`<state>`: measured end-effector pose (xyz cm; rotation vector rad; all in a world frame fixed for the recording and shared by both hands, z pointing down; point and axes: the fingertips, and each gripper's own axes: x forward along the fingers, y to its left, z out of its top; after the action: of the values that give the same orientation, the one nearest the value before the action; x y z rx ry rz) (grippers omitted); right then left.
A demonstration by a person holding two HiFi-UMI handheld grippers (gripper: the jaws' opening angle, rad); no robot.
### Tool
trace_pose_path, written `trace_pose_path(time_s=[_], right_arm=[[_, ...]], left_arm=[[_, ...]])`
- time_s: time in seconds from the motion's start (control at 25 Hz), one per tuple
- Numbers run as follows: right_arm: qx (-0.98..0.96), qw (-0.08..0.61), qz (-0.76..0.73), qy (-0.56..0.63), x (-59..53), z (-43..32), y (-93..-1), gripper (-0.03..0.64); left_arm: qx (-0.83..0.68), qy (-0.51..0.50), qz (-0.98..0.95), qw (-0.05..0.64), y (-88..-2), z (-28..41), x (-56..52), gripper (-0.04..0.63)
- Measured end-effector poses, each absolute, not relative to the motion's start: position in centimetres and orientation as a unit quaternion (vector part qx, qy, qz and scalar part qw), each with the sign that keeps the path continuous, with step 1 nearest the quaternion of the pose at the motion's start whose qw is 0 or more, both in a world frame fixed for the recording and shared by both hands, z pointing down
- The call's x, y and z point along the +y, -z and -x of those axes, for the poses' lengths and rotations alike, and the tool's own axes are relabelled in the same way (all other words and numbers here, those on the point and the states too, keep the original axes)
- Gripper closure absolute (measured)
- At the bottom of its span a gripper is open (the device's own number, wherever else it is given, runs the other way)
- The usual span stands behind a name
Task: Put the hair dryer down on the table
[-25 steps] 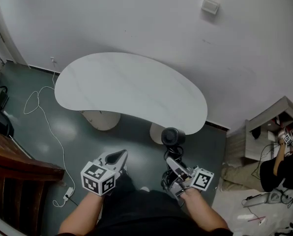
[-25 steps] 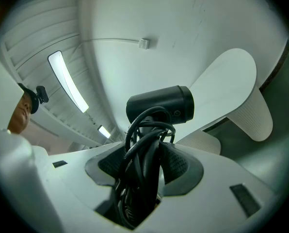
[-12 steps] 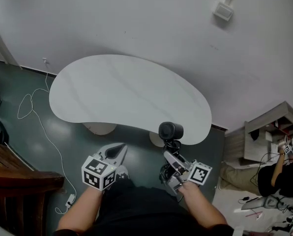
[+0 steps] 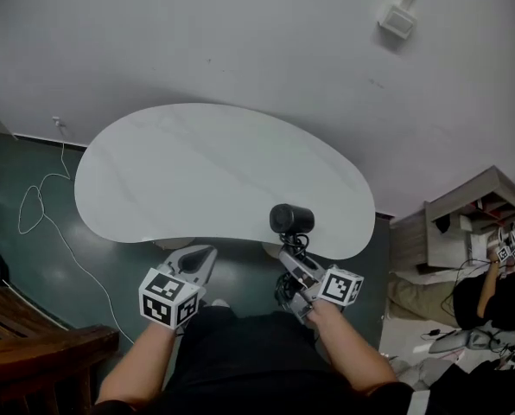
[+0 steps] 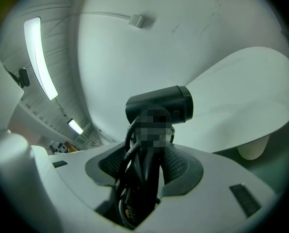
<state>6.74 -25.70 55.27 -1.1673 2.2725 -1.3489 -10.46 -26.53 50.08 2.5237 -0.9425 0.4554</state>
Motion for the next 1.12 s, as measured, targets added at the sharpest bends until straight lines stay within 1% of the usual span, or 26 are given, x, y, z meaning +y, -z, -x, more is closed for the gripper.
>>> trace_pose_path(time_s=[0.2,0.4,0.68,1.12], right_arm=[[0.773,0.069,0.436,0.456,-29.9,-5.6,-58.1,0.416],[0.773,0.02,0.451,0.445,-33.6,-4.6,-60.3,0.416],[0.765,-0.06,0.469,0.438,-38.7,-4.4,-63.9,0.417],[0.743,-0.125,0.489,0.441,-45.5,-4.2,-67.7,0.417]], left_arm=[[-0.331,-0.171,-0.903,0.216,-51.2,11.8,-28.2,0.584],[-0.328,-0.172,-0.901,0.225,-51.9,11.5,-28.8,0.584],[-0.37,-0.161,-0.885,0.232,-51.9,12.2,-30.6,0.584],[-0.446,-0.152,-0.848,0.241,-51.0,14.4,-32.4,0.584]])
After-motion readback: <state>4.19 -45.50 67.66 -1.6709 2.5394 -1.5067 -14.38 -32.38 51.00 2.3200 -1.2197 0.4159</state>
